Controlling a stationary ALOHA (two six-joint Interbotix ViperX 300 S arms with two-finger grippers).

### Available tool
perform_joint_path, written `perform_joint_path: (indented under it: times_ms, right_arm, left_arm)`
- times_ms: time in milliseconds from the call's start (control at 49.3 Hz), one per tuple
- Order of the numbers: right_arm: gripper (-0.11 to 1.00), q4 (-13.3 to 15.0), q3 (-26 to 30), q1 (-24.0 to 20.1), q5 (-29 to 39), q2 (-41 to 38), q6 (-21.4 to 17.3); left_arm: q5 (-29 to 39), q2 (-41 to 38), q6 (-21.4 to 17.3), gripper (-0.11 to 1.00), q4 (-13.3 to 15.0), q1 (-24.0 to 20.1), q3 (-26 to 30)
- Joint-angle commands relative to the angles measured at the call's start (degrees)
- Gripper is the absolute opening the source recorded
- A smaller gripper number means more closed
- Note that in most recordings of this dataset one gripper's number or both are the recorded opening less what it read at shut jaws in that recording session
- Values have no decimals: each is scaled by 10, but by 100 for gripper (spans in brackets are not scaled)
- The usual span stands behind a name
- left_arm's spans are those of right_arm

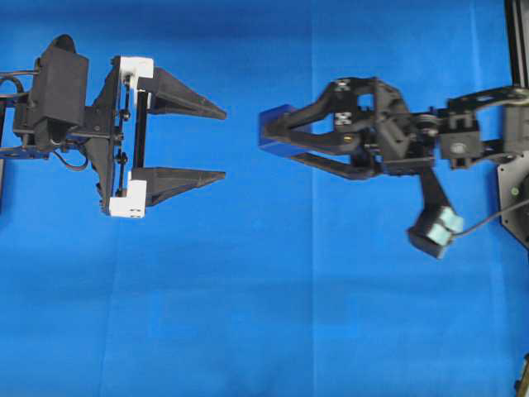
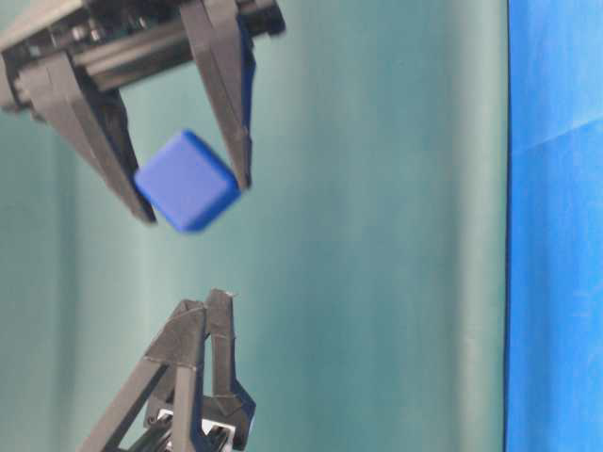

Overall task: Handover the blue block to the right arm after grasping it with the left arm, then place it in the designated position.
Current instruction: 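Open the left gripper and pull the right gripper away with the cube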

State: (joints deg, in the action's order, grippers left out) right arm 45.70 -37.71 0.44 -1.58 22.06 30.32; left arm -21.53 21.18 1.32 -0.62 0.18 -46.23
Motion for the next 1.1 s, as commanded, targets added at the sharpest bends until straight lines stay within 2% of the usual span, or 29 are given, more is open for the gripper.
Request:
perform_joint_path:
  times_ms: [0, 385, 548, 670, 812, 1075]
  right_arm:
    - [52, -3, -3, -4, 5, 26, -2]
    - [52, -11, -14, -8, 23, 43, -4]
    - [52, -40, -13, -8, 21, 43, -31]
    - [52, -75, -11, -8, 20, 44, -83]
    - [52, -104, -11, -8, 21, 44, -168]
    - [52, -114, -11, -8, 23, 46, -360]
  left_arm:
    - [-5, 10, -1, 93, -1, 2, 6]
    - [-5, 8, -1, 93, -2, 2, 8]
    - [-4, 8, -1, 93, -1, 2, 7]
    - [-4, 9, -1, 93, -1, 2, 7]
    - [-4, 9, -2, 93, -1, 2, 6]
    - [-4, 9, -3, 93, -1, 2, 6]
